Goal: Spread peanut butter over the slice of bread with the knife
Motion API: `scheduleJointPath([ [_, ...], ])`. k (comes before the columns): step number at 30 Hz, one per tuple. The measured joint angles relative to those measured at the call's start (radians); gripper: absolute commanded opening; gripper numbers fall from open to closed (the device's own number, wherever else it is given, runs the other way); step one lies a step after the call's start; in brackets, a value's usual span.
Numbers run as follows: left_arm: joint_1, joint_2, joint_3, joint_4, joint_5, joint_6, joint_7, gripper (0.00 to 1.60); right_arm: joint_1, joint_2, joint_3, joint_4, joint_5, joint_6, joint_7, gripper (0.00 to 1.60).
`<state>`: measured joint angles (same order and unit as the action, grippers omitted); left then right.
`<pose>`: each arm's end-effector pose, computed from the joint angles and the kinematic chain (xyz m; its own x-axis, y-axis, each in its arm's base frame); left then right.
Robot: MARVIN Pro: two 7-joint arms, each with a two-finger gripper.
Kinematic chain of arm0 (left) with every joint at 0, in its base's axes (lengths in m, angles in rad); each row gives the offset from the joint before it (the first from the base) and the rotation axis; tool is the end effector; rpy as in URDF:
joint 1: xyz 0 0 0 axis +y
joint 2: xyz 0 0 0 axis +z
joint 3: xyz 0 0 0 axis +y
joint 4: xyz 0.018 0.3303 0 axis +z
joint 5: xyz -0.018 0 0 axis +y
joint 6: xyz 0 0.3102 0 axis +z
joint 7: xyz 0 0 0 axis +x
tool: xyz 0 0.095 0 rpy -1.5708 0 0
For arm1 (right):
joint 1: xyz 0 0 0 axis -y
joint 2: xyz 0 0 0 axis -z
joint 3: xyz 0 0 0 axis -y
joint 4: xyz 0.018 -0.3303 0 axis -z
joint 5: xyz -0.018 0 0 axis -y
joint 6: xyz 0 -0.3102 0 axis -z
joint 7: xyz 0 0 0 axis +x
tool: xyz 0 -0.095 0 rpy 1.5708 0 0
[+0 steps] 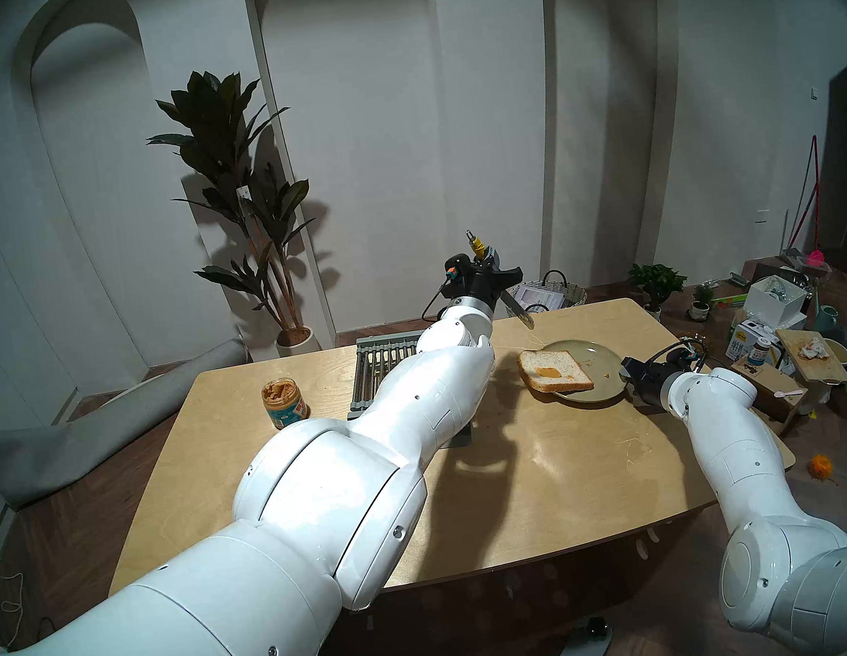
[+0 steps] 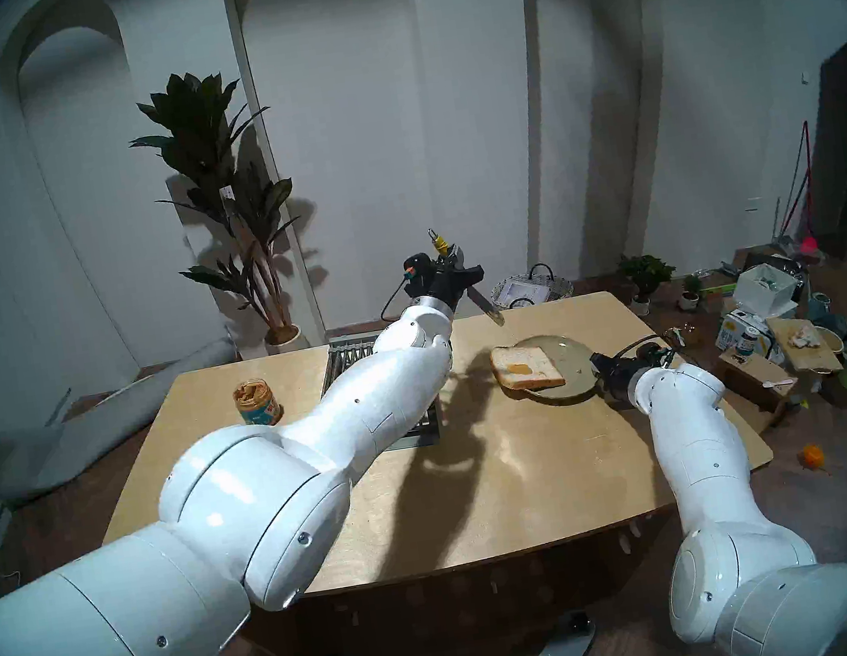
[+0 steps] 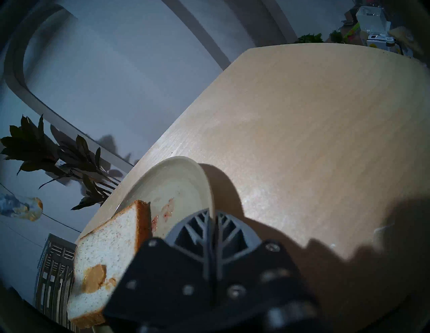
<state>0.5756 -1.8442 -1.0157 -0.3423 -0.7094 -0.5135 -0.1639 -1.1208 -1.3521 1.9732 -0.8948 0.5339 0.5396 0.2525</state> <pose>0.6264 -0.2603 -0.2177 -0.1239 0.4169 0.9005 -0.4780 -0.8203 0.3140 0.5100 -0.2042 -0.3973 0.3830 -0.6668 0.6393 -0.2473 -0.7408 -0.6245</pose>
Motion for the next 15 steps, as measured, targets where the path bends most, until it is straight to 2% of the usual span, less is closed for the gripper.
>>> scheduleJointPath([
  [5,0.017,0.018,0.007,-0.051,0.011,-0.012,0.023,0.0,-0.004,-0.011,-0.012,-0.039,-0.002,-0.005,0.015,1.6],
  [15,0.083,0.063,0.025,-0.178,0.036,-0.018,0.078,0.0,-0.043,-0.024,-0.007,-0.105,-0.016,-0.001,-0.007,1.6],
])
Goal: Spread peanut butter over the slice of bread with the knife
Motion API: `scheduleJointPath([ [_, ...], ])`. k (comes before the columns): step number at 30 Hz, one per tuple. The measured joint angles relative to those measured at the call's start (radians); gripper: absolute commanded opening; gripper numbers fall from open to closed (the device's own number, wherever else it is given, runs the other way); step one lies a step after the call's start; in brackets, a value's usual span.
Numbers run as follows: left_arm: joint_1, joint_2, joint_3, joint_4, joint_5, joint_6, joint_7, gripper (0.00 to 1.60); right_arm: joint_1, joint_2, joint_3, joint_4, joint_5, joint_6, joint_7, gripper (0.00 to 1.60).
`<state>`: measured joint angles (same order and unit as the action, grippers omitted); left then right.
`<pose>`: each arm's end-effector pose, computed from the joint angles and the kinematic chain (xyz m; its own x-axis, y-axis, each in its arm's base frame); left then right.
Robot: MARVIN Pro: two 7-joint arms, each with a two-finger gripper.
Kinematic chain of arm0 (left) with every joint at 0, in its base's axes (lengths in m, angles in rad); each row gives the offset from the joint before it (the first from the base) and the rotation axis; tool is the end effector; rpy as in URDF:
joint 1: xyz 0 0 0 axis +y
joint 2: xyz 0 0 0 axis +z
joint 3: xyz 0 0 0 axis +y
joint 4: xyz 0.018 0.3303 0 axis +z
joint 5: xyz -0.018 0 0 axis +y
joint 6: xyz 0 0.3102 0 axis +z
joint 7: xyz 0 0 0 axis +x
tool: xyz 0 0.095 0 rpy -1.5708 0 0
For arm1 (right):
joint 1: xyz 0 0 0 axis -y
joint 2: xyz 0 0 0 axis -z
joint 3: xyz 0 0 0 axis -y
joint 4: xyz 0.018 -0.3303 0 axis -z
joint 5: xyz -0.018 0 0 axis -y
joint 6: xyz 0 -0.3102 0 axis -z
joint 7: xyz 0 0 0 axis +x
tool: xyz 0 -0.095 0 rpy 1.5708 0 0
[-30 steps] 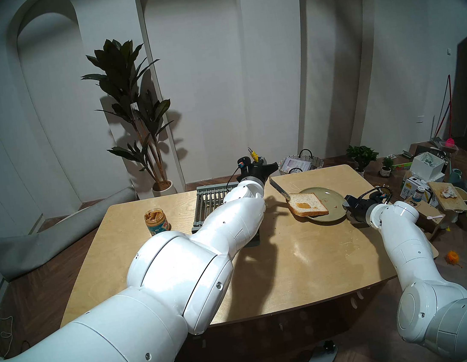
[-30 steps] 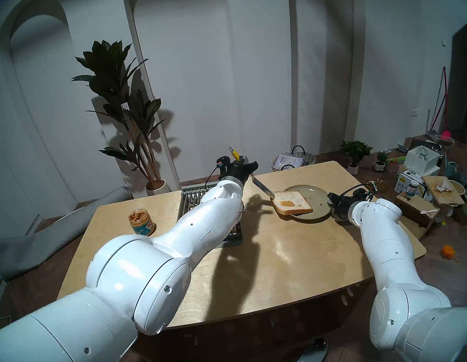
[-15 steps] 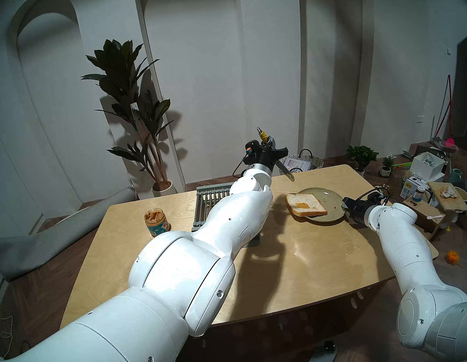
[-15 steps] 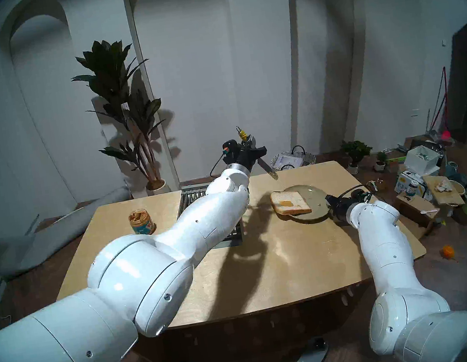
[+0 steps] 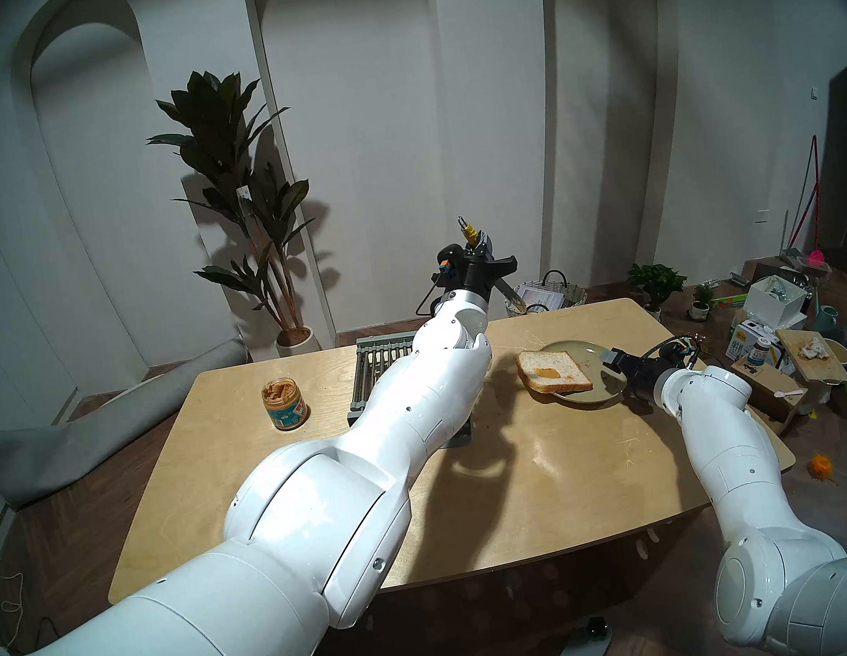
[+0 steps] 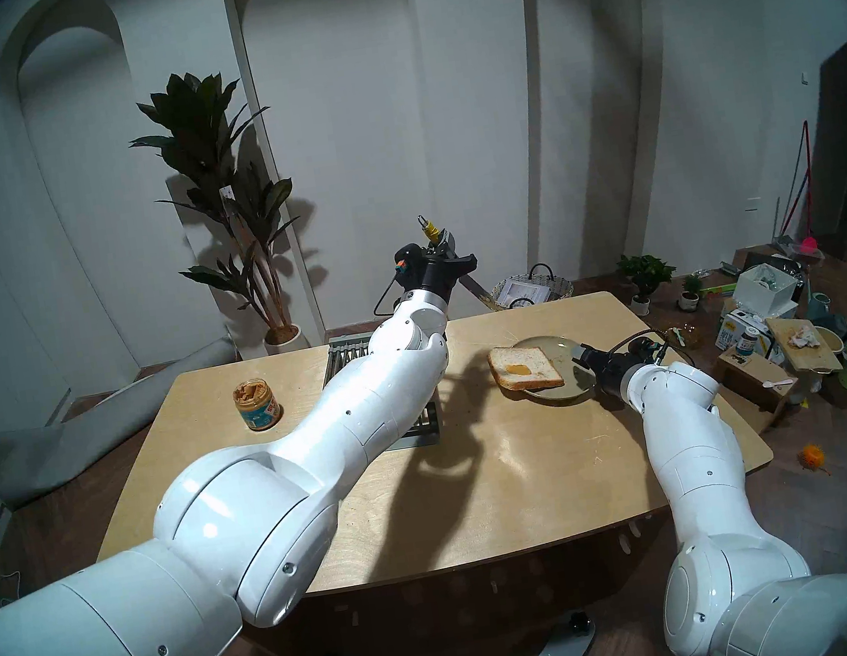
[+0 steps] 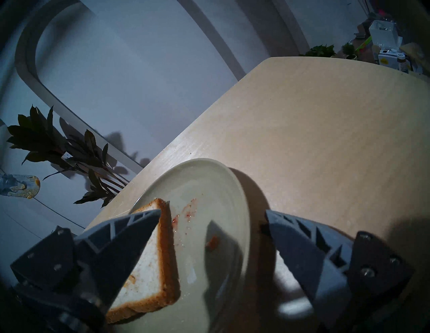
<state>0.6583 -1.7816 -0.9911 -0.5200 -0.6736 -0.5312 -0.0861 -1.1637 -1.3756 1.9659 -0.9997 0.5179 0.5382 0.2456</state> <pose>0.6188 -0.2438 -0.2148 -0.2040 0.4236 0.8825 -0.4580 -0.8381 0.2964 0.5056 -0.1941 -0.3849 0.3661 -0.6320 0.6831 -0.2118 -0.7713 -0.6001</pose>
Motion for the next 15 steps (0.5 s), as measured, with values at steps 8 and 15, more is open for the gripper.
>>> scheduleJointPath([
  [8,0.029,0.042,0.012,-0.075,0.028,-0.019,0.037,0.0,-0.018,0.014,0.021,-0.086,-0.001,-0.005,0.009,1.6],
  [15,0.03,0.085,0.025,-0.119,0.06,-0.035,0.062,0.0,0.006,0.044,0.025,-0.169,-0.004,-0.042,0.037,1.6],
])
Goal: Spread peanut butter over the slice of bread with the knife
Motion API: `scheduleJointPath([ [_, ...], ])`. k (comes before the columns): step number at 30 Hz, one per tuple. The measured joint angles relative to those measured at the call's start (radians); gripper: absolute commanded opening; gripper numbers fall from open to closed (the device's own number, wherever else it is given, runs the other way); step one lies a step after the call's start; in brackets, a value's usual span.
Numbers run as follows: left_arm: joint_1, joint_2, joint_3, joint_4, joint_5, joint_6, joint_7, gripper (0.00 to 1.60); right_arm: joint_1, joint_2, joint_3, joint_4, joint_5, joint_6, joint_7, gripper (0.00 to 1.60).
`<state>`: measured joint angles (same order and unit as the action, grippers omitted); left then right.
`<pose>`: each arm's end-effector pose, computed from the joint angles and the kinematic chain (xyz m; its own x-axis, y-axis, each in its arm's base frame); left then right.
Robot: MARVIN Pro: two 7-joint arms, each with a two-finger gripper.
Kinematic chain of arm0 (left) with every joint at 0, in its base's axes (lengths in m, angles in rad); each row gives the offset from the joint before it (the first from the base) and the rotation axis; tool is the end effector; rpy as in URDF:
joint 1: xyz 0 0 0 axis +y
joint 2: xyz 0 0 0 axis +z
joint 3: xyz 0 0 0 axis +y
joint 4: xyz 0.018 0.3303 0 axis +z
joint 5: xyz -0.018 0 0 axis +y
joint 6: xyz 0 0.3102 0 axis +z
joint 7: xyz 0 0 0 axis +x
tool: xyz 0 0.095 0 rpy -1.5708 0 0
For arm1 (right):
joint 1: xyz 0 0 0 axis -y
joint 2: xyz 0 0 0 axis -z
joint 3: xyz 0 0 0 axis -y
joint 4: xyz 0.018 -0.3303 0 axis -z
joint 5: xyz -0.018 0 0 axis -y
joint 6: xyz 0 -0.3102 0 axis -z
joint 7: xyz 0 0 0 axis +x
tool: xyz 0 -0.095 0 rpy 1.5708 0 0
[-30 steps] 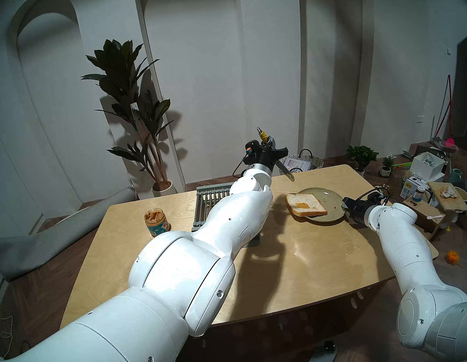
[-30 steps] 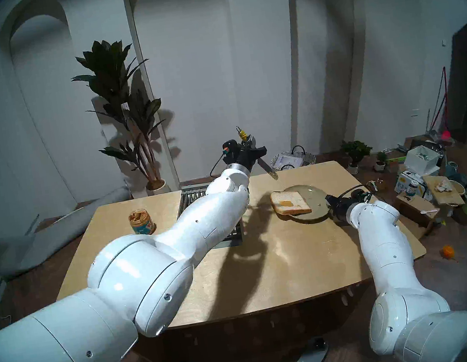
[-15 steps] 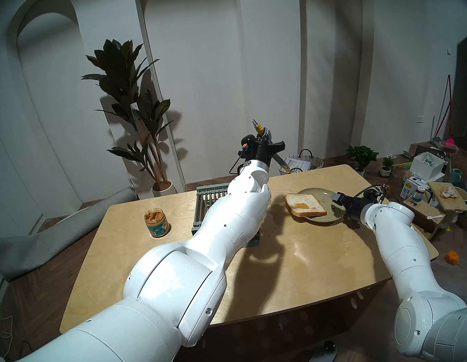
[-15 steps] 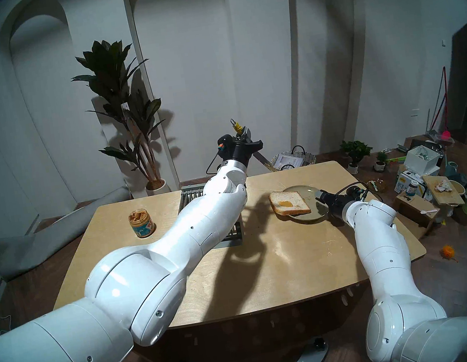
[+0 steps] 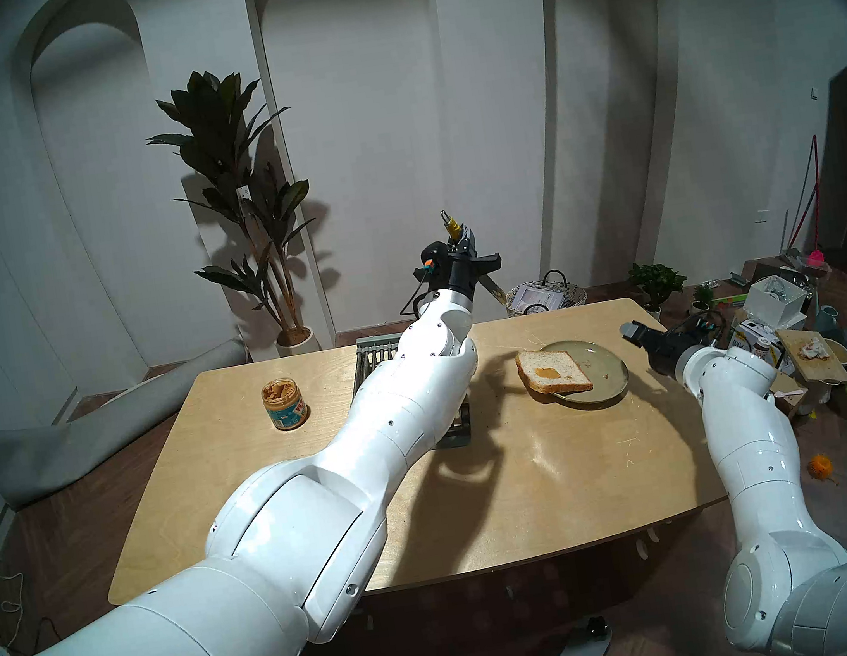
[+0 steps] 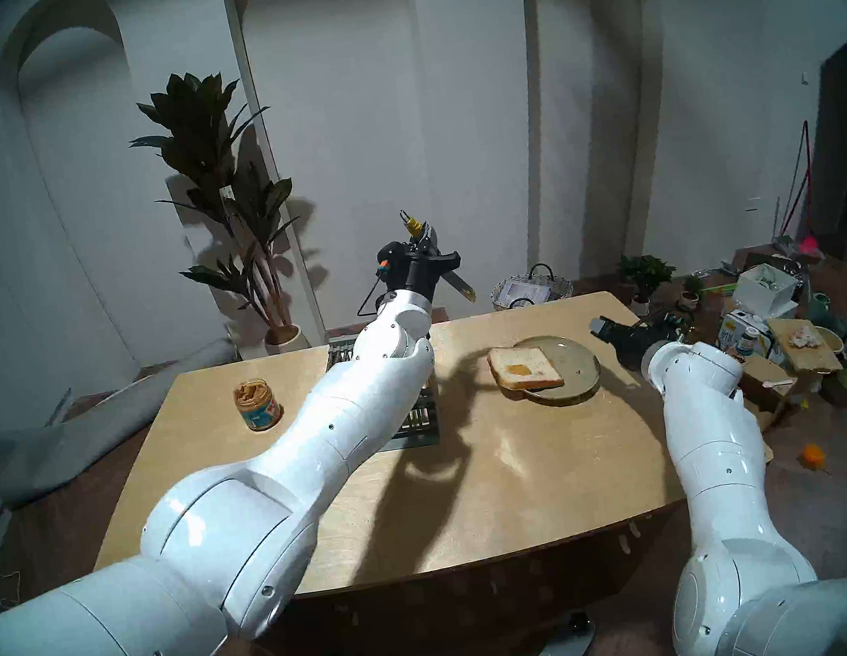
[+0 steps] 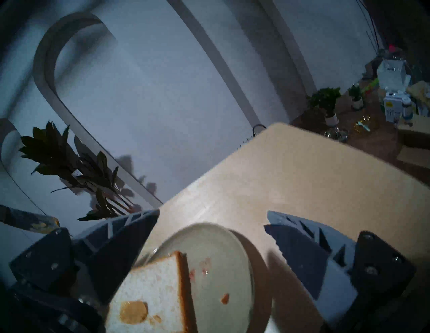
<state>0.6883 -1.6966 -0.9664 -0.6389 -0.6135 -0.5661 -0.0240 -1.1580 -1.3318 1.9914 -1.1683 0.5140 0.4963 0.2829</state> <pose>0.6205 -0.2092 -0.2016 -0.3216 0.3703 0.8715 -0.4277 -0.8779 0.2153 0.5116 -0.2273 -0.3027 0.1874 -0.5536 0.8114 -0.1104 -0.8327 -0.5426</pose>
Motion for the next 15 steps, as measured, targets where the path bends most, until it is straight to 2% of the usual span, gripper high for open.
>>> scheduleJointPath([
  [8,0.008,0.072,-0.024,-0.048,0.03,-0.039,0.043,0.0,0.036,0.02,-0.039,-0.101,-0.031,-0.051,0.027,1.6],
  [15,0.049,0.154,-0.055,-0.094,0.062,-0.094,0.101,0.0,0.059,0.001,-0.125,-0.157,-0.069,-0.077,0.036,1.6],
])
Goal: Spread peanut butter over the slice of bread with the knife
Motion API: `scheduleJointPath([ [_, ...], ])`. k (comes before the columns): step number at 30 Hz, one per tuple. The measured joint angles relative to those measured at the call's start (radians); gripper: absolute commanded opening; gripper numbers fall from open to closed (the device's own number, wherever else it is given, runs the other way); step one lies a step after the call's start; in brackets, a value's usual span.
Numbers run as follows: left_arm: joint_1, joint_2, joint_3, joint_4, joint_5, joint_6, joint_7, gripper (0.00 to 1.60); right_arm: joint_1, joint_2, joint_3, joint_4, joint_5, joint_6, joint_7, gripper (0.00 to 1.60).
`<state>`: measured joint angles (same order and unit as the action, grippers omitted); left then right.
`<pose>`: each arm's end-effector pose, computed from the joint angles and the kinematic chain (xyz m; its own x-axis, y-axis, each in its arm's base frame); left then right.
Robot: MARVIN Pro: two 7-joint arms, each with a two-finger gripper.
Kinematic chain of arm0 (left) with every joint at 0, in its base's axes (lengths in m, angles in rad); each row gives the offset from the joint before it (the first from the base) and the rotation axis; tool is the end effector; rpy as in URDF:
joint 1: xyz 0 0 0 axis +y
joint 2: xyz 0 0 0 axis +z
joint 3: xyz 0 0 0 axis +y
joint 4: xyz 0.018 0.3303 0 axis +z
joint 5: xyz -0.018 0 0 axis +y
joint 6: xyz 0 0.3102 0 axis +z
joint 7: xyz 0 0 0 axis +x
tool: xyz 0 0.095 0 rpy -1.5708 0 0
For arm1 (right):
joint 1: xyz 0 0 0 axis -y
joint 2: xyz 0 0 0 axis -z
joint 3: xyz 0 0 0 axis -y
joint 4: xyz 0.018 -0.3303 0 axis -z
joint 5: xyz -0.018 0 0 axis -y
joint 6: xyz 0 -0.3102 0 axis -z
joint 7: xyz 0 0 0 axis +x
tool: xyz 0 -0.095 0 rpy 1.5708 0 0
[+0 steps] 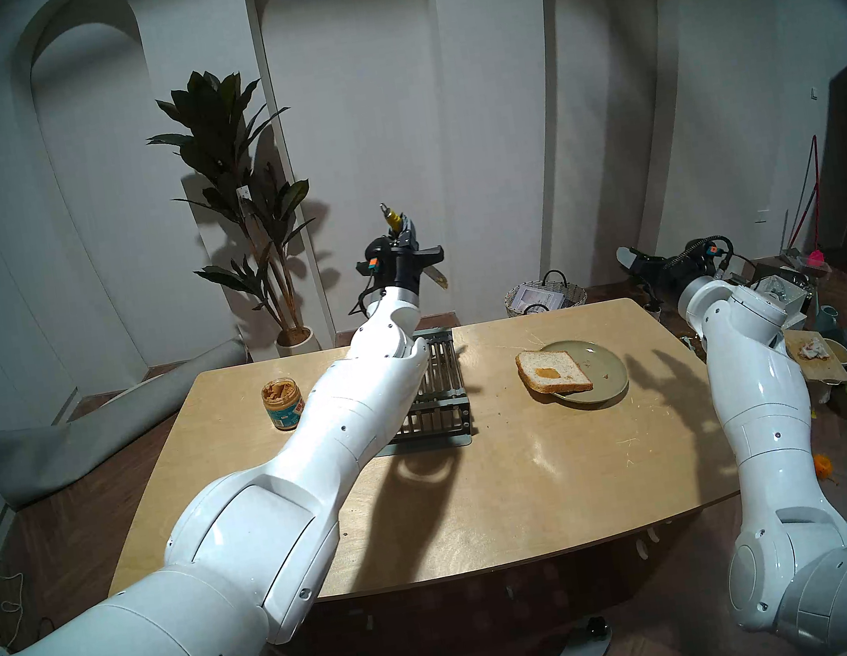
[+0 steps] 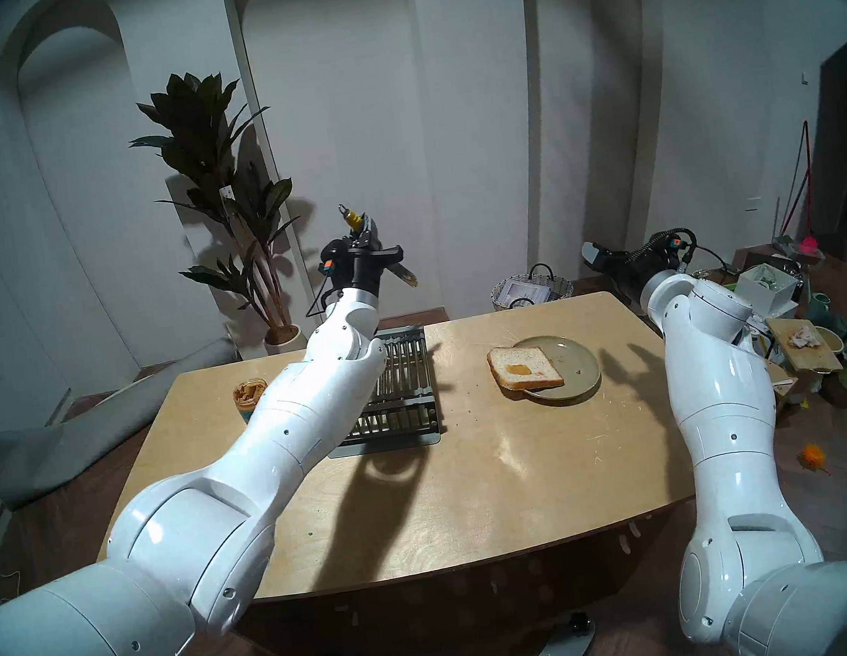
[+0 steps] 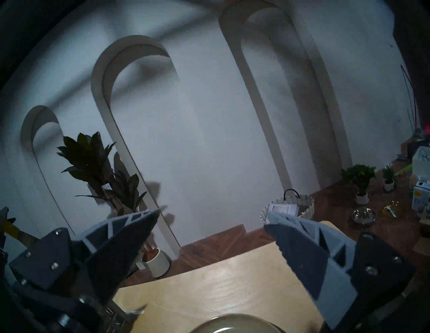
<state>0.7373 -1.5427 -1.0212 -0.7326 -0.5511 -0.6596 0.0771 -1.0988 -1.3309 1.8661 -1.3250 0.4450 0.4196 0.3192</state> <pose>0.6277 -0.1066 -0.2032 -0.4794 0.2799 0.8318 -0.2518 -0.9518 0.1752 0.5396 -0.1804 -0.2102 0.0370 -0.3673 0.9294 0.0880 -0.9252 -0.3692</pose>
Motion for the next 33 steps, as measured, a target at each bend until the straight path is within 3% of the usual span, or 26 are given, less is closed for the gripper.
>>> scheduleJointPath([
  [12,0.106,0.09,-0.023,-0.066,0.043,-0.059,0.067,0.0,0.021,-0.054,-0.144,-0.012,-0.061,-0.02,0.0,1.6],
  [33,0.229,0.145,-0.022,-0.292,0.128,-0.142,0.138,0.0,0.036,-0.09,-0.269,0.038,-0.158,-0.043,-0.065,1.6],
])
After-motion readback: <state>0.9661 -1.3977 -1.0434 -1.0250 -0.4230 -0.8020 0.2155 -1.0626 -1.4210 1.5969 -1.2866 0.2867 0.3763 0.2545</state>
